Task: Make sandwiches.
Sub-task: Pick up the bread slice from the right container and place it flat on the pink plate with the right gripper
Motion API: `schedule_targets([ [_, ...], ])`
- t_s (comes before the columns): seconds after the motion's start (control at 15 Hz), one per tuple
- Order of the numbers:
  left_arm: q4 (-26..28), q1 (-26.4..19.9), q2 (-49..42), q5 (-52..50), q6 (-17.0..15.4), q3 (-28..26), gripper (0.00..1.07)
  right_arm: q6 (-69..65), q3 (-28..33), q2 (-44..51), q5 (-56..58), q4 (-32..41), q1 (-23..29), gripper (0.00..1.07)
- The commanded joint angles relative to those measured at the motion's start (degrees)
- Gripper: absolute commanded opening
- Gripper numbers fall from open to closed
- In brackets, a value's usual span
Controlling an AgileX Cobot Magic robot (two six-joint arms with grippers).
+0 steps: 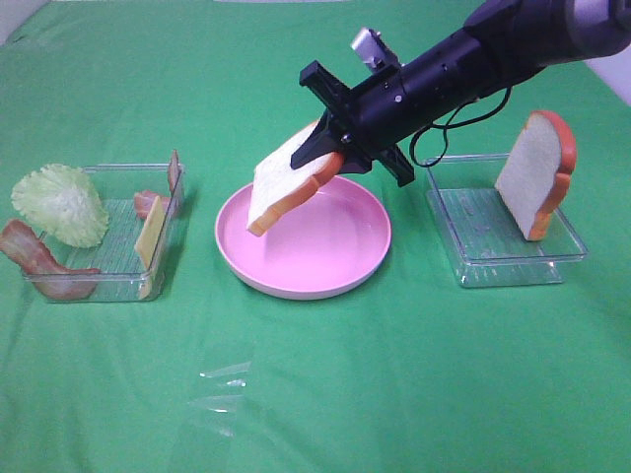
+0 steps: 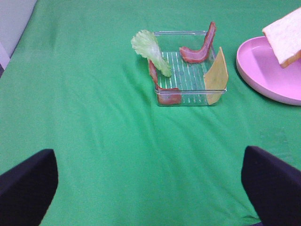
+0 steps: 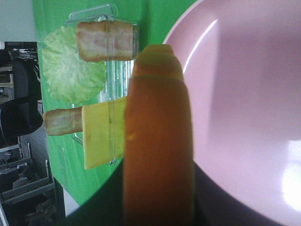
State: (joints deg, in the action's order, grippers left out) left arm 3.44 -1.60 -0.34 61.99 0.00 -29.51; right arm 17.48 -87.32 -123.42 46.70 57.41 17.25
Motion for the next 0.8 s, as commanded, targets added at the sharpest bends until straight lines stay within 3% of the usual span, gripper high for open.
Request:
schedule_targets([
  [0.07, 0.34, 0.23, -0.97, -0.57, -0.57, 0.0, 0.98, 1.43, -1.26, -2.86, -0.63, 1.6, 0.69, 0.0],
  [0.6, 0.34, 0.23, -0.92, -0.57, -0.57, 0.0, 0.98, 1.43, -1.55, -7.62, -0.74, 2.18, 0.69, 0.0],
  [0.67, 0.34, 0.23, -0.92, -0.57, -0.57, 0.0, 0.98, 1.38, -1.55, -7.62, -0.74, 1.78, 0.69, 0.05],
  [0.8, 0.34, 0.23, -0.92, -0.57, -0.57, 0.0, 0.98, 0.92, -1.55, -7.45, -0.52, 1.78, 0.63, 0.39],
])
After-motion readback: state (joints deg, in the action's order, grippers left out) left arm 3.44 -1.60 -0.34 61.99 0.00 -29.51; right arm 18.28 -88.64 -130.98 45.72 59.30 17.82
